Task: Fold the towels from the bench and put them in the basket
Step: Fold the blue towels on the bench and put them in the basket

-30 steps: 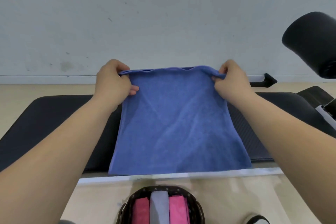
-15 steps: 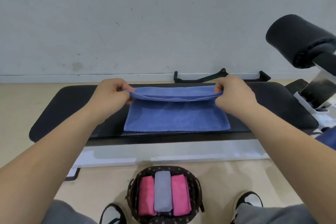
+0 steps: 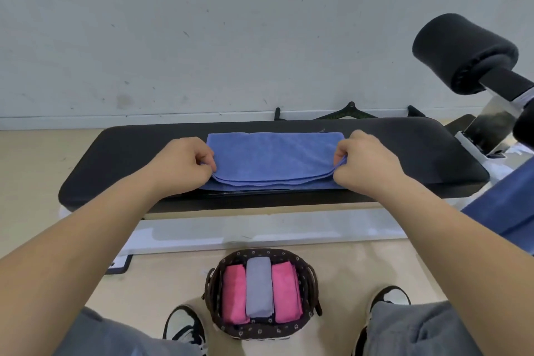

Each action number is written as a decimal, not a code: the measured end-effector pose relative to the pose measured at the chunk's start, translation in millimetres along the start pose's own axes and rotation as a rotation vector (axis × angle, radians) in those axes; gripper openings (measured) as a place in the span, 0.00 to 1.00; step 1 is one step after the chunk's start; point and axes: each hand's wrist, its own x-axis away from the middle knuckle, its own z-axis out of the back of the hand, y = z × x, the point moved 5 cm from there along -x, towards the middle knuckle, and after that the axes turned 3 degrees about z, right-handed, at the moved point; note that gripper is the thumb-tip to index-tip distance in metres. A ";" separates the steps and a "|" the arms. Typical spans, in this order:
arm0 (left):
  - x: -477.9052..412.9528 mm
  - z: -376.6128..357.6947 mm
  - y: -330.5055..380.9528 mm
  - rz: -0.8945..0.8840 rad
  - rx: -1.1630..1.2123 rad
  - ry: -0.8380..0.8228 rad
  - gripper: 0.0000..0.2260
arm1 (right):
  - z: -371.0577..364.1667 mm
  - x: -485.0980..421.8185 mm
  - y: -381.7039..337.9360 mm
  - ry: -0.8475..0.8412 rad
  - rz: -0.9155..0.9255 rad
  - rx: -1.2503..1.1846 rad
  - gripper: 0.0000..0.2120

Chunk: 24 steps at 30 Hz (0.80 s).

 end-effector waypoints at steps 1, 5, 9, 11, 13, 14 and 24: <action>-3.1 -1.0 -4.0 0.025 -0.004 -0.020 0.11 | 0.9 -0.6 -2.3 0.005 0.006 0.017 0.06; -13.8 -1.9 -15.8 0.183 0.126 -0.068 0.09 | -14.7 -4.2 -4.8 -0.286 -0.030 0.120 0.06; -26.6 2.7 -13.6 0.236 0.058 0.120 0.13 | -3.9 -13.7 -2.2 -0.273 -0.052 0.074 0.10; -33.0 -5.4 -9.8 0.283 -0.007 0.087 0.16 | 3.9 -20.0 -3.5 -0.092 -0.030 -0.023 0.12; -41.8 -14.9 -8.1 0.378 0.157 0.024 0.17 | -0.1 -27.0 -6.7 0.011 0.043 -0.082 0.14; -45.2 -18.0 -5.4 0.418 0.236 0.002 0.19 | -8.6 -30.3 -8.8 -0.024 0.089 -0.098 0.20; -58.5 -18.1 5.6 0.508 0.592 -0.097 0.12 | -45.7 -42.6 -18.6 -0.302 0.162 0.026 0.32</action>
